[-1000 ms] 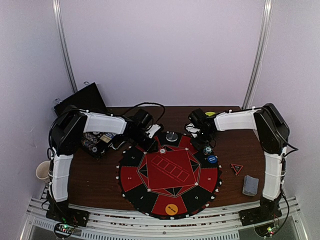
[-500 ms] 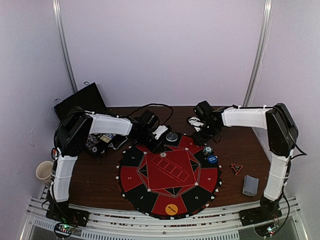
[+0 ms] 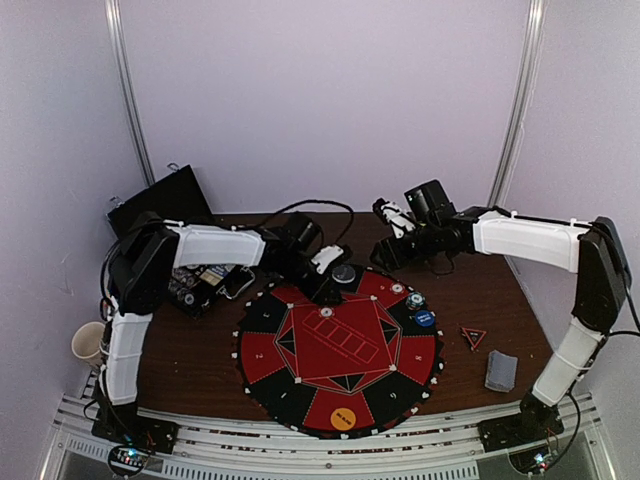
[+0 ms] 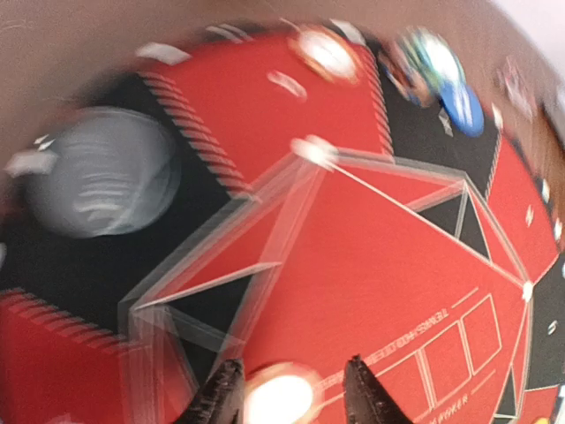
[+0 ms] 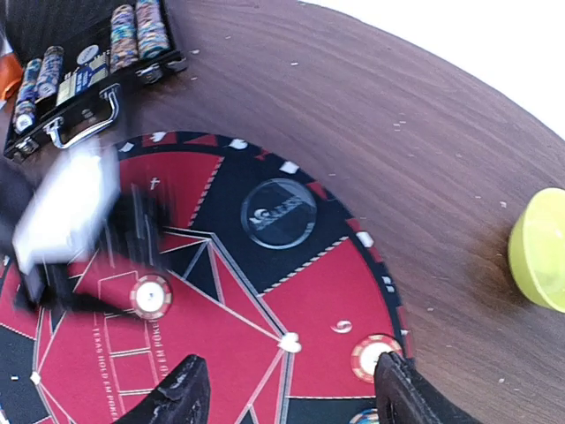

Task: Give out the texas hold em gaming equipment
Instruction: Move the pile of poker chips to the small blind area.

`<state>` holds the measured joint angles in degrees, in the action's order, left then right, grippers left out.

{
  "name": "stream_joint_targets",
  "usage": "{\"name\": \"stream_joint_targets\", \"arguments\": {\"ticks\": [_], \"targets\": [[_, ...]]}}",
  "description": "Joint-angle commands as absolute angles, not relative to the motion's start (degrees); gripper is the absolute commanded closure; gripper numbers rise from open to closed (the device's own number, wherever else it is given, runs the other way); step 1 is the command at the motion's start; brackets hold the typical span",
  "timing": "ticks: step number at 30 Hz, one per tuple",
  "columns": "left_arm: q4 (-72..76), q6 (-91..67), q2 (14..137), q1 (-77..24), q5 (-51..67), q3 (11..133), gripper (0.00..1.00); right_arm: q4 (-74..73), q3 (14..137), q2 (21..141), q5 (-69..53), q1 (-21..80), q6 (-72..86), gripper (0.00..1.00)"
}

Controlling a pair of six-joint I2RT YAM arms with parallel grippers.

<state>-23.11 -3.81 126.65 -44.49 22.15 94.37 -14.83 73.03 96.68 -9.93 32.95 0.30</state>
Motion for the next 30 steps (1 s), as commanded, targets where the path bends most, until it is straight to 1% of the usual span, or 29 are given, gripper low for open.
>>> {"name": "stream_joint_targets", "arguments": {"ticks": [1,4,7,8,10,15,18,21,23,30], "targets": [[-22.3,-11.0,114.6,-33.5,21.9,91.0,0.53,-15.5,74.9,98.7,-8.7,39.1,2.2,0.34],[-22.0,-11.9,106.3,-28.2,18.2,85.4,0.39,-16.6,77.4,102.6,-2.9,43.7,3.0,0.33],[-22.0,-9.7,99.4,-26.6,13.8,81.8,0.26,-19.1,82.7,108.5,-0.8,46.6,5.9,0.30],[-22.4,-9.0,97.8,-26.4,12.3,81.5,0.22,-20.3,84.6,110.8,-0.4,47.2,7.3,0.29],[-23.6,-7.7,95.5,-26.0,9.9,81.0,0.19,-23.0,88.4,115.2,0.8,48.3,9.6,0.27],[-25.8,-5.6,93.7,-25.2,7.1,80.5,0.18,-28.7,95.7,123.6,6.0,51.1,11.1,0.24],[-26.4,-4.7,93.8,-25.1,7.7,80.3,0.18,-31.0,97.5,126.7,5.0,51.4,11.7,0.23],[-26.4,-4.2,94.1,-25.1,7.5,80.0,0.18,-33.2,98.3,128.9,3.3,51.8,12.1,0.24],[-26.4,-3.9,94.3,-25.1,7.1,79.9,0.18,-34.2,98.6,129.6,2.3,52.1,12.5,0.29],[-26.6,-3.0,94.5,-25.1,6.1,79.6,0.17,-36.2,100.6,132.2,0.9,52.2,13.4,0.42]]}}
